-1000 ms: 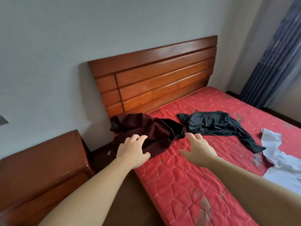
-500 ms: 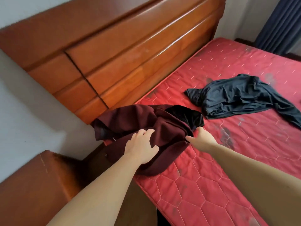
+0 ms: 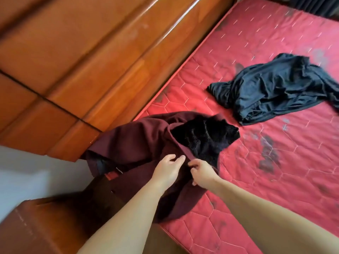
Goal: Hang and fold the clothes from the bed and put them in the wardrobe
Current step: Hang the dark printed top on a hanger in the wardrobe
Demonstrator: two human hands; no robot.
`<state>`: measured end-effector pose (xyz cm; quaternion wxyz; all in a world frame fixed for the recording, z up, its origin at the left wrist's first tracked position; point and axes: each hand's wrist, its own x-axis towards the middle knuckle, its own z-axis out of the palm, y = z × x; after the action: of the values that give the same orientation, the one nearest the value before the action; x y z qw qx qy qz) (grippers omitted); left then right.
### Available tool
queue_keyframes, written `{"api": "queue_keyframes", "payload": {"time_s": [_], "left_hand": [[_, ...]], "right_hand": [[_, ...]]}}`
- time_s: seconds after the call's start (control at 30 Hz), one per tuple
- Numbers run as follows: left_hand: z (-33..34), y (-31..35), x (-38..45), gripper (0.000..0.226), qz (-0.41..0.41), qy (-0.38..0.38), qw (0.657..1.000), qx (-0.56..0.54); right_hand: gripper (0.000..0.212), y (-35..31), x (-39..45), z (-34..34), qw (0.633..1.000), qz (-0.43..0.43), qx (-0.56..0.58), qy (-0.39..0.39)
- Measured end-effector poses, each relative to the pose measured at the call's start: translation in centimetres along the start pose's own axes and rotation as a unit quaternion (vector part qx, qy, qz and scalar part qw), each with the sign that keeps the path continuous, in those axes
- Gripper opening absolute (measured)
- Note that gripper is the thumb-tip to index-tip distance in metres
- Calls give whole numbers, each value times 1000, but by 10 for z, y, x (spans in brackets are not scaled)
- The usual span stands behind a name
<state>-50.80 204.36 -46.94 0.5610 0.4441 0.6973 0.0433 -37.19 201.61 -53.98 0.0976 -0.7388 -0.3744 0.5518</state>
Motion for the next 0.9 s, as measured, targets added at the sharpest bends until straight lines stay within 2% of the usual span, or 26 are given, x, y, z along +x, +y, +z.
{"api": "queue_keyframes", "payload": {"time_s": [0.03, 0.1, 0.13, 0.17, 0.2, 0.27, 0.3, 0.37, 0.43, 0.57, 0.6, 0.67, 0.73, 0.8, 0.83, 0.9], "left_hand": [[-1, 4, 0, 57, -11, 1, 1000, -4], [-4, 8, 0, 56, -8, 3, 1000, 20], [-5, 7, 0, 55, 6, 6, 999, 31], [-8, 3, -1, 54, 22, 9, 999, 38], [-11, -2, -2, 53, 29, 10, 999, 40], [-15, -17, -4, 50, 23, 2, 999, 39], [-16, -24, -8, 49, 14, -4, 999, 34], [-16, -33, -11, 48, 0, -16, 1000, 13], [-13, -29, -18, 47, -18, -37, 998, -50], [-12, 0, -37, 57, -68, -46, 979, -187], [-17, 6, -42, 50, -68, -31, 978, -194], [-36, 13, -57, 28, -54, 3, 982, -180], [-60, 24, -77, 30, -29, 31, 984, -174], [-84, 44, -105, 40, 17, 43, 983, -179], [-95, 57, -124, 41, 46, 37, 983, -175], [-115, 83, -165, 41, 107, 2, 980, -166]], "right_hand": [[30, -1, -3, 0, 999, -19, -11, 46], [16, 3, 5, -21, 978, -24, -36, 202], [29, 7, 14, -34, 966, 7, -58, 253], [45, 10, 22, -46, 962, 52, -105, 246], [52, 15, 30, -51, 962, 92, -152, 207], [30, 21, 35, -47, 967, 113, -186, 135], [20, 21, 31, -39, 972, 94, -171, 134], [19, 16, 16, -19, 984, 21, -91, 150], [32, 2, -15, 1, 985, -59, -18, 162], [41, -37, -89, 29, 966, -209, 32, 151], [41, -45, -105, 31, 961, -236, 31, 142], [34, -55, -136, 30, 950, -291, 17, 114], [15, -64, -165, 22, 935, -344, 12, 82], [21, -67, -188, 7, 913, -384, 17, 134], [34, -65, -195, -4, 902, -390, -1, 187], [72, -64, -206, -32, 888, -353, -109, 274]]}}
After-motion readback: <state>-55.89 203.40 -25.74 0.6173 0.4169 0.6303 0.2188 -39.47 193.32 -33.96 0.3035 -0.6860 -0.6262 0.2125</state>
